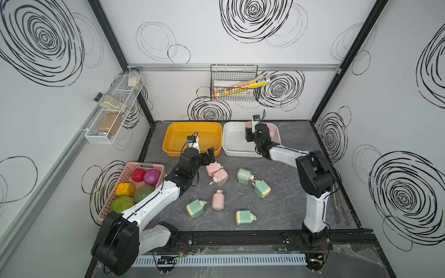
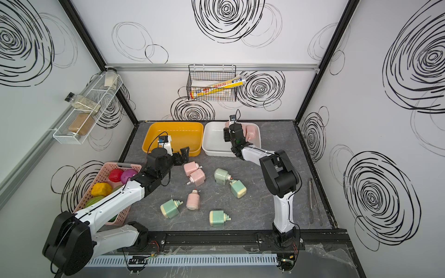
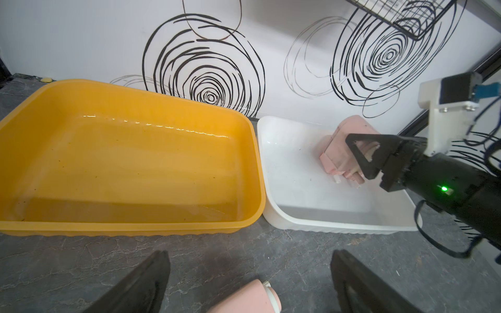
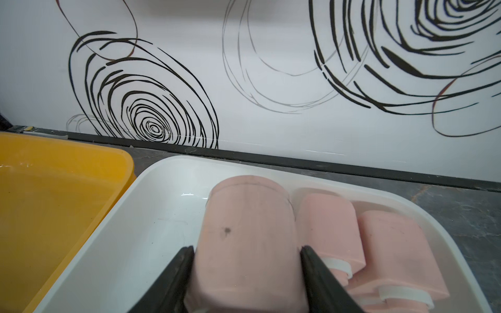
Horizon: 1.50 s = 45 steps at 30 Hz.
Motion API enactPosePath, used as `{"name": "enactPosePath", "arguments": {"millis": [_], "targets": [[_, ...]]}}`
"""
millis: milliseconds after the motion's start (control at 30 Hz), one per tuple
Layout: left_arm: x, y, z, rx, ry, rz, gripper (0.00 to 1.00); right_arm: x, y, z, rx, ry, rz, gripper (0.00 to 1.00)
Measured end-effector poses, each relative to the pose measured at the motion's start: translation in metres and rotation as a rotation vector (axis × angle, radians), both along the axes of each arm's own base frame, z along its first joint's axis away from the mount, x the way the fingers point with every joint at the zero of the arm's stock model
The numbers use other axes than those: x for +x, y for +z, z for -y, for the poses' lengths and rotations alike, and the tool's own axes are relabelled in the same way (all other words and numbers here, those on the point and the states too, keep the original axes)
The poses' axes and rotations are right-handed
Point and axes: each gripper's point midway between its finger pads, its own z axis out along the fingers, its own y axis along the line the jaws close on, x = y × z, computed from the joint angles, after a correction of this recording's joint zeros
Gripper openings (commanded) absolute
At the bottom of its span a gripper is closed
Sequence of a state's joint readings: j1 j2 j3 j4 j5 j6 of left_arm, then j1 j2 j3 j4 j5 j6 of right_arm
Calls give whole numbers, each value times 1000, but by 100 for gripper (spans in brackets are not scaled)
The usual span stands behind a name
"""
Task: Place the pencil sharpeners by color into the storage box
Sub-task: Place the pencil sharpener in the storage box.
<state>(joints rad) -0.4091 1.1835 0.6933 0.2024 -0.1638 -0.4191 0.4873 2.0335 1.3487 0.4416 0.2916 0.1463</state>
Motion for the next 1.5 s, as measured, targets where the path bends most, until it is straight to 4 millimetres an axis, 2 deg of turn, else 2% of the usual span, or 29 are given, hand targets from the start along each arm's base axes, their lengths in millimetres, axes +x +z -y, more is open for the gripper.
{"name": "enactPosePath", "arguments": {"millis": [233,400,533,900,1000,1167,1500], "targets": [[-4,-6,5,-13,-29,-31,99,29,-26,-8,-24,-84,-12,0],[-5,-9,4,-8,-28,-44,99,41,-38,-5,-43,-131,-24,0],[-6,-11,4,-4,-29,-53,99,44,-43,0,-60,-154,-33,5],[-5,-19,5,5,-28,-76,99,46,-54,11,-94,-178,-47,10],[-6,-21,4,9,-28,-83,99,47,-61,13,-101,-180,-57,15],[-7,-23,4,12,-28,-91,99,48,-71,14,-112,-179,-72,34],[-6,-20,4,12,-28,-91,99,48,-71,16,-106,-183,-64,63]]}}
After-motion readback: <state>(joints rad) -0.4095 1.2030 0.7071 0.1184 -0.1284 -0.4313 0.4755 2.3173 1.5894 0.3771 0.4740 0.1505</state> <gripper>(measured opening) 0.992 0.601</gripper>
